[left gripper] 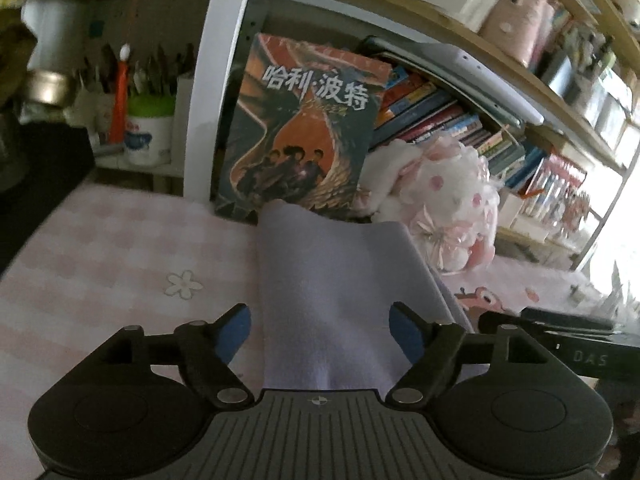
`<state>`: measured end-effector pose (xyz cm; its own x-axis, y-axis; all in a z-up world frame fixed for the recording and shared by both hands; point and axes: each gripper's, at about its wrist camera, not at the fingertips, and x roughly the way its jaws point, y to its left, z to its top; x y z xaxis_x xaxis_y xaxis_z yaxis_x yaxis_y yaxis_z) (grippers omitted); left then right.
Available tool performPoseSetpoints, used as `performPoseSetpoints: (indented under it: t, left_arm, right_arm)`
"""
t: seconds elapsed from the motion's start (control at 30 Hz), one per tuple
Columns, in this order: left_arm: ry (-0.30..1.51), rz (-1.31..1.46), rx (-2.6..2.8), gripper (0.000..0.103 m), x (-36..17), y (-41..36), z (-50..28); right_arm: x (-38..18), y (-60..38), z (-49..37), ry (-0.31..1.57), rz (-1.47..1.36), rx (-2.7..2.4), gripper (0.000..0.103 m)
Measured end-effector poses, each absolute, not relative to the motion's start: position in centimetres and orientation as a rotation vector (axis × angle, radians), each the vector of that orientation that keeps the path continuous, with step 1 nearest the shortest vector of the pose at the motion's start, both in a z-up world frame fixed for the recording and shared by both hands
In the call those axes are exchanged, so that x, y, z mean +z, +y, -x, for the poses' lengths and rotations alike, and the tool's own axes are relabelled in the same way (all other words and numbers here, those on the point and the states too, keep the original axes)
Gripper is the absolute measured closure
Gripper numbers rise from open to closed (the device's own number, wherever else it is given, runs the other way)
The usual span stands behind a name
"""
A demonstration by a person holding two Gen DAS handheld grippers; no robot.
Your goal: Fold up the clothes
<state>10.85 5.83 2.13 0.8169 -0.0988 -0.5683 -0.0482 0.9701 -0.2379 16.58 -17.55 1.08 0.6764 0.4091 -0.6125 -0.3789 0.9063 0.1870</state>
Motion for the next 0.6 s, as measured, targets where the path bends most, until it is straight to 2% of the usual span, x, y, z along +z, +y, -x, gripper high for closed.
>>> performPoseSetpoints:
  t: [0.2,0.6]
  left_arm:
    - [0.628,0.154,0.008,0.01,1.8,4.4,-9.2]
    - [0.678,0.072,0.08,0.009,-0.1,2.8,-6.2]
  right_arm:
    - [2.3,-17.4,-13.8,0.638,0.062,0.398,0.018]
    - [0.1,-17.7,-10.4,0.702,0.082,0.322,0.012]
